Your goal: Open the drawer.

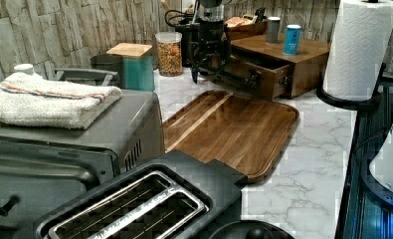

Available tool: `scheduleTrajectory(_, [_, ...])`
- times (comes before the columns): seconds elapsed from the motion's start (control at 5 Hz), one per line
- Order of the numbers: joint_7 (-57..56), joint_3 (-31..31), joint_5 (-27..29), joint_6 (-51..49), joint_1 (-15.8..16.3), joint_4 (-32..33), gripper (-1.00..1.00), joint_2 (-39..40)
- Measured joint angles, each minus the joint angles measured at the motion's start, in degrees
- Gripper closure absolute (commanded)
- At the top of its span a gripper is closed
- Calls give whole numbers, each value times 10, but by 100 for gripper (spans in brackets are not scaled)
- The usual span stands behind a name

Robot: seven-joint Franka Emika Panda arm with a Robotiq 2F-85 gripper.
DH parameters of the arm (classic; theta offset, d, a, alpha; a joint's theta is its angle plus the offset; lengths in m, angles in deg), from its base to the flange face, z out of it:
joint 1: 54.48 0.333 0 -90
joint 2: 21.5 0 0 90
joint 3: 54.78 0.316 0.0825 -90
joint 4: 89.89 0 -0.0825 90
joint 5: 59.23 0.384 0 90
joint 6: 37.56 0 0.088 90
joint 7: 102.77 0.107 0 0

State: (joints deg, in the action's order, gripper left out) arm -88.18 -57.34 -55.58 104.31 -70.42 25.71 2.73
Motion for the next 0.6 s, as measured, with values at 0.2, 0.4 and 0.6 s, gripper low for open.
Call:
scheduleTrajectory(0.2, [33,6,0,-1,25,-15,-100,14])
scheduleTrajectory(0.4, [49,6,-2,-25,53,-37,-100,25])
scheduleTrajectory(0.6, [80,8,-2,-36,73,-53,-100,33])
